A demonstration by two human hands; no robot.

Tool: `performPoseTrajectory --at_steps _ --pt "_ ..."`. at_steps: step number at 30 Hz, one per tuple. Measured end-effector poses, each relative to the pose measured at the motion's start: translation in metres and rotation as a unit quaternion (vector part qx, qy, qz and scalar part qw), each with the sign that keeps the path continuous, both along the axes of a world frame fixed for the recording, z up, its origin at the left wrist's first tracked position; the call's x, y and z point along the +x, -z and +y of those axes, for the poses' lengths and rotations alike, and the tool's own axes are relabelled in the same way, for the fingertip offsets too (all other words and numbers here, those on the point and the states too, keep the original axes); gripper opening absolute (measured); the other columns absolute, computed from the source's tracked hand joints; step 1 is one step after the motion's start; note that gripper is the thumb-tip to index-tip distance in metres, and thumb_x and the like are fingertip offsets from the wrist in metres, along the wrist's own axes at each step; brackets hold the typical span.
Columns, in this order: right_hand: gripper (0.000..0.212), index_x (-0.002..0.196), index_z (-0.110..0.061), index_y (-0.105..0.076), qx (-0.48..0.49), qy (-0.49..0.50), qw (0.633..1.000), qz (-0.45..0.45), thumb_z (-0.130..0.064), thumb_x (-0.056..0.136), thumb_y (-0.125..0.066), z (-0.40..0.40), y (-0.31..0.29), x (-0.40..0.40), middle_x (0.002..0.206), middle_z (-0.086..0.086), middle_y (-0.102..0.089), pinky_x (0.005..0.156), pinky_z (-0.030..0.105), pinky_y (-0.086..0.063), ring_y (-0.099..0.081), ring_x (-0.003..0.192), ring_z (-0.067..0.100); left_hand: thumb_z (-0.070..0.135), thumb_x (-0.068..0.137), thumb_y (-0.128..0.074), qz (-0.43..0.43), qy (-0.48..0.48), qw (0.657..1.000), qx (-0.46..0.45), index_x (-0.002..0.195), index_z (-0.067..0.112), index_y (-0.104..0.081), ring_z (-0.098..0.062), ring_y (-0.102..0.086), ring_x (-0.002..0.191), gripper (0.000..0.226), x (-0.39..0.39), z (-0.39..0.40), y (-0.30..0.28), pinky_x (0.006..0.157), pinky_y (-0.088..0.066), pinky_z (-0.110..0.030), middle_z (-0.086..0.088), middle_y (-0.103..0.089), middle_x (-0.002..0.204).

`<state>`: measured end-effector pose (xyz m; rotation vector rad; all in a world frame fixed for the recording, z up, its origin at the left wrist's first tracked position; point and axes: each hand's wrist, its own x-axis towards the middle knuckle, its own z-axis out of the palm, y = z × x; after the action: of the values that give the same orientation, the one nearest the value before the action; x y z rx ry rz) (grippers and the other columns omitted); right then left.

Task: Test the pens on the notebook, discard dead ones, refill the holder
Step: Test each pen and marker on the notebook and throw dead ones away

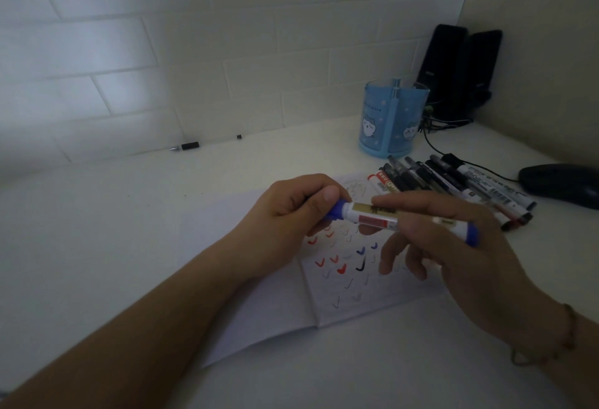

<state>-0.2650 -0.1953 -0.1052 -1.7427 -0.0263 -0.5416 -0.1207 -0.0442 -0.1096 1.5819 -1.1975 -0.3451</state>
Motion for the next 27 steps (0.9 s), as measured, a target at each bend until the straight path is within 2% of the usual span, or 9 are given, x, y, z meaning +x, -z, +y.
performPoseTrajectory --at_steps 3,5,11,15,18,21,23,25,27 --pt "0.034 0.108 -0.029 -0.069 -0.022 -0.024 0.999 0.018 -0.042 0.078 -0.061 0.002 0.002 0.000 0.080 0.006 -0.074 0.038 0.022 -0.042 -0.062 0.048 0.023 0.042 0.094 -0.038 -0.006 0.004 1.000 0.001 0.089 0.018 -0.065 -0.010 -0.043 0.060 0.036 -0.002 -0.001 0.002 0.057 -0.037 -0.030 -0.015 -0.055 0.074" --pt "0.032 0.110 -0.034 -0.068 -0.037 -0.027 0.999 0.017 -0.042 0.080 -0.060 0.004 0.001 0.000 0.072 -0.001 -0.074 0.038 0.018 -0.041 -0.058 0.042 0.010 0.044 0.094 -0.037 0.004 -0.007 1.000 -0.004 0.086 0.018 -0.064 -0.015 -0.040 0.060 0.038 -0.004 -0.001 0.003 0.058 -0.035 -0.034 -0.020 -0.051 0.073" --pt "0.022 0.108 -0.021 -0.063 -0.048 -0.029 0.998 -0.030 -0.011 0.089 -0.058 0.011 0.001 0.006 0.064 -0.019 -0.070 0.045 0.005 -0.041 -0.056 0.038 0.001 0.042 0.094 -0.035 -0.010 -0.063 0.997 -0.032 0.077 0.021 -0.063 -0.025 -0.043 0.061 0.039 -0.011 0.001 0.001 0.057 -0.039 -0.046 -0.019 -0.052 0.070" --pt "0.033 0.111 -0.035 -0.067 -0.049 -0.037 0.997 -0.039 -0.029 0.082 -0.052 0.014 0.004 0.007 0.067 -0.023 -0.069 0.048 0.008 -0.045 -0.061 0.045 0.004 0.033 0.098 -0.035 -0.011 -0.075 0.996 -0.039 0.083 0.025 -0.063 -0.031 -0.052 0.067 0.033 -0.020 0.004 -0.002 0.060 -0.045 -0.044 -0.004 -0.058 0.070" --pt "0.028 0.107 -0.033 -0.063 -0.098 -0.025 0.995 -0.011 -0.036 0.081 -0.056 0.014 0.000 0.015 0.067 -0.020 -0.069 0.054 0.009 -0.049 -0.065 0.057 0.001 0.034 0.096 -0.036 0.012 -0.092 0.995 -0.022 0.091 0.023 -0.063 -0.014 -0.047 0.062 0.030 -0.013 0.001 -0.001 0.058 -0.041 -0.029 0.010 -0.050 0.067" --pt "0.025 0.103 -0.031 -0.064 -0.089 0.007 0.996 -0.026 -0.030 0.078 -0.068 0.010 -0.009 0.014 0.074 -0.023 -0.069 0.050 0.009 -0.047 -0.063 0.057 -0.001 0.040 0.091 -0.045 -0.001 -0.107 0.993 -0.042 0.085 0.023 -0.061 -0.008 -0.045 0.060 0.024 -0.002 0.002 -0.008 0.060 -0.038 -0.026 0.012 -0.051 0.066" --pt "0.027 0.100 -0.025 -0.065 -0.057 0.055 0.996 -0.036 -0.029 0.074 -0.067 0.002 -0.012 0.006 0.073 -0.015 -0.070 0.048 0.014 -0.048 -0.060 0.054 0.004 0.043 0.084 -0.050 -0.006 -0.130 0.990 -0.060 0.083 0.023 -0.060 -0.010 -0.046 0.060 0.023 0.006 0.009 -0.012 0.060 -0.039 -0.027 0.011 -0.054 0.064" --pt "0.021 0.099 -0.021 -0.067 -0.079 0.091 0.992 -0.031 -0.022 0.079 -0.067 -0.007 -0.012 0.003 0.074 -0.008 -0.071 0.052 0.020 -0.053 -0.062 0.056 0.010 0.042 0.083 -0.055 -0.003 -0.138 0.989 -0.055 0.084 0.017 -0.063 -0.014 -0.048 0.060 0.026 0.014 0.018 -0.013 0.061 -0.042 -0.030 0.003 -0.056 0.064" --pt "0.020 0.102 -0.020 -0.068 -0.113 0.117 0.987 -0.015 -0.018 0.082 -0.067 -0.010 -0.008 0.000 0.076 -0.005 -0.073 0.057 0.024 -0.057 -0.067 0.061 0.013 0.029 0.084 -0.069 0.010 -0.128 0.990 -0.053 0.086 0.009 -0.065 -0.017 -0.055 0.059 0.020 0.015 0.024 -0.016 0.062 -0.050 -0.030 -0.009 -0.060 0.068"
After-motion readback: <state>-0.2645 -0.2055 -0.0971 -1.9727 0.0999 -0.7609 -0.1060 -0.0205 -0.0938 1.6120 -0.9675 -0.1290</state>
